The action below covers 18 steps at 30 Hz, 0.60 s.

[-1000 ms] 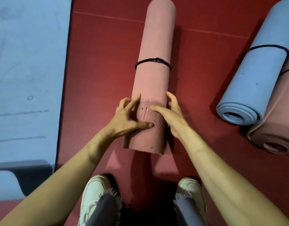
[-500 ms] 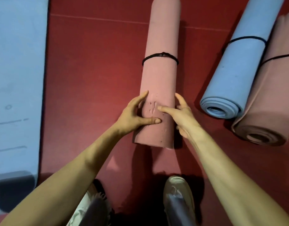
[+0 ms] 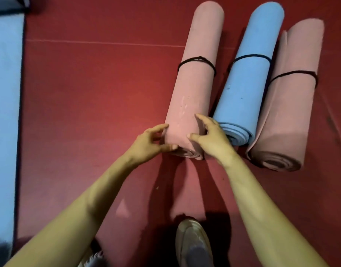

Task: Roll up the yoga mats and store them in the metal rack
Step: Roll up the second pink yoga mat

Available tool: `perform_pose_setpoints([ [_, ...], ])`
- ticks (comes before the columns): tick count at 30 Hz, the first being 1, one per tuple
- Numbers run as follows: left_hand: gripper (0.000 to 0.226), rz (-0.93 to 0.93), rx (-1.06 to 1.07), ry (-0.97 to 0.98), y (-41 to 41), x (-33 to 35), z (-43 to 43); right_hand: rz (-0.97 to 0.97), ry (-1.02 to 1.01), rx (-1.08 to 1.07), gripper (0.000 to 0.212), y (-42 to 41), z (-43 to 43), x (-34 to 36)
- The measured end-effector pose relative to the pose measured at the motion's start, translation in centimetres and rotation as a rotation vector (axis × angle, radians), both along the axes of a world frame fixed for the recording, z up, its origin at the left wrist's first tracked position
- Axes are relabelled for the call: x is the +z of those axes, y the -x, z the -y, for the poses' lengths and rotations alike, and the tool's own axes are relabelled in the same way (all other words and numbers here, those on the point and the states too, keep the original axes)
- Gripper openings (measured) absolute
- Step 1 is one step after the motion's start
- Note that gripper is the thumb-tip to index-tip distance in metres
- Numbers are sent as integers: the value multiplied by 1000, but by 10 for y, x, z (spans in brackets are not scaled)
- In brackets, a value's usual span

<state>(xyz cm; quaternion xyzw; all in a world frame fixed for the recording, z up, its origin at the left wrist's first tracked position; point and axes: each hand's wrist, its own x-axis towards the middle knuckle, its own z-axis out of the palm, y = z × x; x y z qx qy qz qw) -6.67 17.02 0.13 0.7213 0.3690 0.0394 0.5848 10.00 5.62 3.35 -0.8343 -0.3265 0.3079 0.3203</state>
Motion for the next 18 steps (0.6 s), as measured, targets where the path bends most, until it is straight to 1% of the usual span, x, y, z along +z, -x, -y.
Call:
perform_pose_setpoints([
  [2,80,32,41,-52,2,-5,10,8,-13,28,72,9,11,-1],
  [4,73,64,99,-97,-2,-4,15,-32,-15,47,81,10,18,0],
  [7,64,71,48,-56,-4,0,12,-46,75,117,100,3,27,0],
  [9,59,81,54,-33,-5,-1,11,7,75,144,97,1,29,-2],
  [13,52,132,190,-35,-25,-7,10,97,-20,84,76,-3,14,-6],
  [16,49,147,223,-37,-53,-6,-2,132,-30,17,72,-21,-8,-2],
  [18,49,142,214,-86,-67,-4,-8,155,-20,6,72,-33,-19,2],
])
